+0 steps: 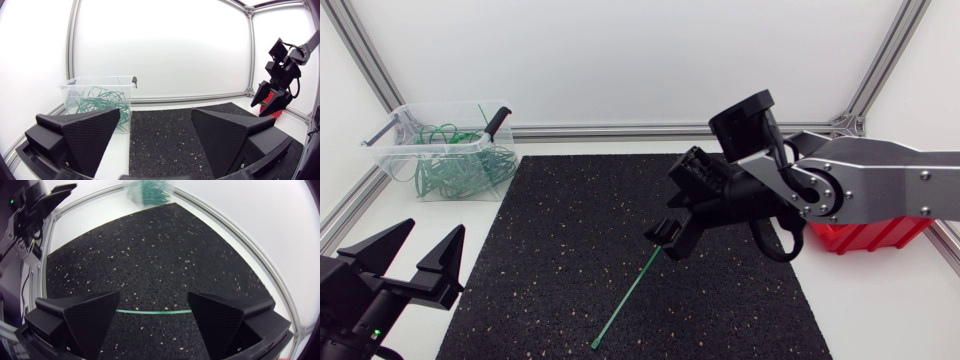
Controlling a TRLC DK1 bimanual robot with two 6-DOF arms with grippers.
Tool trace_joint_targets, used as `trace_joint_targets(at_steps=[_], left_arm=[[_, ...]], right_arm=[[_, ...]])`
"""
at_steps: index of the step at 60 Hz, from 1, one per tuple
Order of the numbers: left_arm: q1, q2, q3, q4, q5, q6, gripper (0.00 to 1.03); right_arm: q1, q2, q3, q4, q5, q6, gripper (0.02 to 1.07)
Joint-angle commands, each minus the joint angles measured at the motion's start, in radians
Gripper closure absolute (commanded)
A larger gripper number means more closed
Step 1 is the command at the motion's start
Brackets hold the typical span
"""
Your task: Take a green cable tie from the red box, thread the tail through the head to close it, then place it in the transparent bin on the left.
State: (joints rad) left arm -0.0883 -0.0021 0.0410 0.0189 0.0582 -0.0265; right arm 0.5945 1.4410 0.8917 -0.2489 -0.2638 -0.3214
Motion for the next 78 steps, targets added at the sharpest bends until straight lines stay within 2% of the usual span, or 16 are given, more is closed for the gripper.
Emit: trace_joint_targets(at_steps=[1, 8, 10, 12, 18, 24, 45, 50, 56, 70, 78], left_arm=[[-0.007, -0.007, -0.039, -0.022, -0.001, -0.015, 0.04], [-0.007, -0.007, -0.039, -0.022, -0.001, -0.015, 0.04], [-0.007, -0.007, -0.039, -0.022, -0.001, -0.015, 0.04], [-0.007, -0.007, -0.039, -0.022, -0.001, -0.015, 0.04], [-0.008, -0.007, -0.039, -0.023, -0.001, -0.015, 0.04], [-0.008, -0.006, -0.039, -0.022, -0.001, -0.015, 0.04], [-0.008, -0.006, -0.039, -0.022, -0.001, -0.015, 0.04], [-0.008, -0.006, -0.039, -0.022, -0.001, -0.015, 0.04], [-0.008, -0.006, -0.039, -0.022, -0.001, -0.015, 0.04], [-0.008, -0.006, -0.039, -0.022, -0.001, -0.015, 0.04], [-0.008, -0.006, -0.039, -0.022, -0.001, -0.015, 0.04]], right_arm=[[0.048, 0.062, 0.058, -0.043, 0.006, -0.16, 0.06], [0.106, 0.102, 0.102, -0.098, 0.006, -0.251, 0.06], [0.123, 0.108, 0.118, -0.133, 0.017, -0.277, 0.07], [0.151, 0.128, 0.151, -0.194, 0.067, -0.312, 0.06], [0.212, 0.168, 0.227, -0.337, 0.066, -0.386, 0.07], [0.291, 0.213, 0.253, -0.372, 0.149, -0.485, 0.07], [0.404, 0.338, 0.44, -0.648, 0.248, -0.713, 0.07], [0.433, 0.34, 0.449, -0.662, 0.294, -0.771, 0.09], [0.453, 0.358, 0.489, -0.724, 0.305, -0.818, 0.1], [0.499, 0.389, 0.535, -0.768, 0.294, -0.881, 0.11], [0.519, 0.434, 0.558, -0.76, 0.25, -0.886, 0.15]])
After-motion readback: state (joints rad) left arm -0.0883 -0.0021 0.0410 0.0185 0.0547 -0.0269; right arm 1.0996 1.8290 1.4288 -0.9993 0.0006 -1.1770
